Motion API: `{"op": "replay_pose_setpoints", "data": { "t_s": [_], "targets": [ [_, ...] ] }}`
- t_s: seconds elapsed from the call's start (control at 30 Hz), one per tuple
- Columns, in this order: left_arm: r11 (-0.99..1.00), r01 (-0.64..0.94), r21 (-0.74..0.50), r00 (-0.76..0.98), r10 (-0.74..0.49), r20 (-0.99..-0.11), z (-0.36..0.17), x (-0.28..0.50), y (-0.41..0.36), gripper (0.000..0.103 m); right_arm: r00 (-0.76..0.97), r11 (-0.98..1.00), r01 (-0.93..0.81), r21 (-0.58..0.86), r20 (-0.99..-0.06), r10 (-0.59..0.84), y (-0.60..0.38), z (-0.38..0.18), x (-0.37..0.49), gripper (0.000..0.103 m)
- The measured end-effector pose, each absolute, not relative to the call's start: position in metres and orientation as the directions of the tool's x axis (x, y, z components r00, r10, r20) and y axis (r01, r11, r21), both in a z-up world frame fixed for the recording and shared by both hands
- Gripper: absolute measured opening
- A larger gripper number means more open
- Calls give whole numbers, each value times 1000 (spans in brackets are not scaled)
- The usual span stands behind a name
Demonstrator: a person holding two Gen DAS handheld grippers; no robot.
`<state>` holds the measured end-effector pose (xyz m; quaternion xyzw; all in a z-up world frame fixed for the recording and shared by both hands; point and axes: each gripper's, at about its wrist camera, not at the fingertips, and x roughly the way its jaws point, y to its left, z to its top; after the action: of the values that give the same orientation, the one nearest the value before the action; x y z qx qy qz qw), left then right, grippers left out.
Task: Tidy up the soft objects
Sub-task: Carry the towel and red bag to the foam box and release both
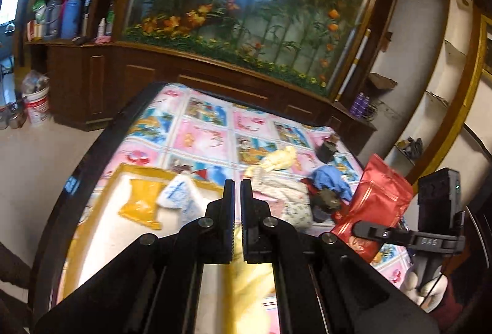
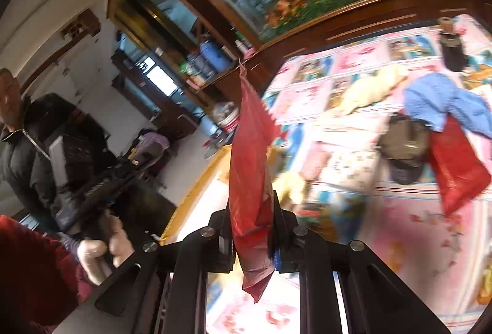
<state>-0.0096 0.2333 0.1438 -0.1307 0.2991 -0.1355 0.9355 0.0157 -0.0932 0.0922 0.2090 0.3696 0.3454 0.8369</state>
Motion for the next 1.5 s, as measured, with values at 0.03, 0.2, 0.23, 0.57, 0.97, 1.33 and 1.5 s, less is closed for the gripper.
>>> {"op": "replay_pose_setpoints", "data": {
  "t_s": [0.03,0.2,0.23,0.57,0.97,1.33,1.5],
  "targets": [
    [929,163,-332,780,-327,-534,138,-9,239,1,474,666,-430,609,-475,741,-86,93,19,17],
    [946,191,-262,743,-314,-591,117,-22,225,3,409,633,-455,627,-484,774,-48,93,30,17],
    [948,214,-236,732,-315,-604,113,-25,216,8,415,632,-460,624,-478,774,-46,96,30,17],
    [925,374,60,623,-204,-755,52,-16,107,42,501,669,-370,645,-468,728,-96,99,24,17],
    [934,355,40,639,-211,-740,60,-20,110,2,515,639,-339,690,-432,740,-130,89,17,17],
    [947,231,-222,781,-317,-539,151,-48,219,3,461,596,-433,676,-403,791,-98,113,21,17],
    [971,138,-196,812,-224,-539,153,-41,260,3,361,507,-478,717,-366,858,-55,121,36,18]
  ]
}}
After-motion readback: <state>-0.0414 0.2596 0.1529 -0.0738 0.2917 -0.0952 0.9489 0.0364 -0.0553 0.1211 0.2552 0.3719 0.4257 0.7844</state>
